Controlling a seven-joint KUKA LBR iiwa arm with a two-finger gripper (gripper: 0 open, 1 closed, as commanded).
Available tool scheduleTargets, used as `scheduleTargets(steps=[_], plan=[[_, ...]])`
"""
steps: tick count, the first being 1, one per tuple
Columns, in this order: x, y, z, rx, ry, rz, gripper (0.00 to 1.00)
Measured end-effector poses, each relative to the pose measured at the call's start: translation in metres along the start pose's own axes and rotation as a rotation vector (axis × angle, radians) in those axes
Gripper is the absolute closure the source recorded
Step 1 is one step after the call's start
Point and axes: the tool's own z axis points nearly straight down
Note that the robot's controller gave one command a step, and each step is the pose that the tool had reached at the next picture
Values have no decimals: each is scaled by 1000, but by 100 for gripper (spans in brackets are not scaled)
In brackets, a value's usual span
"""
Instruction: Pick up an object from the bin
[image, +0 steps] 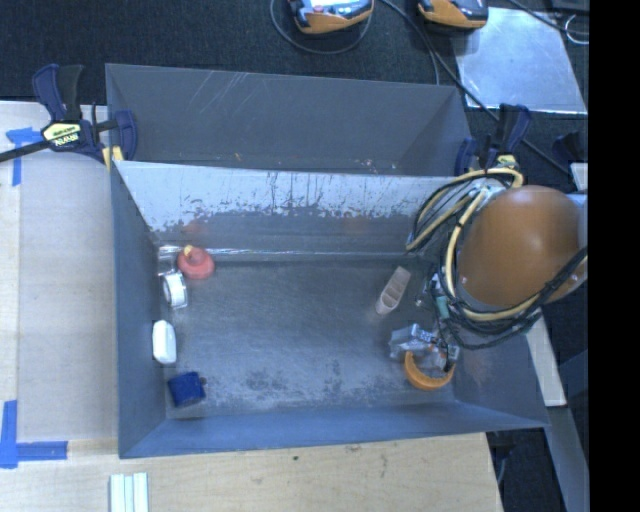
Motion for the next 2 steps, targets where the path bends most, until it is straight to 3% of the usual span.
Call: scheduleTargets(steps=[2], plan=[[-1, -2, -25, 6, -2, 1, 100]])
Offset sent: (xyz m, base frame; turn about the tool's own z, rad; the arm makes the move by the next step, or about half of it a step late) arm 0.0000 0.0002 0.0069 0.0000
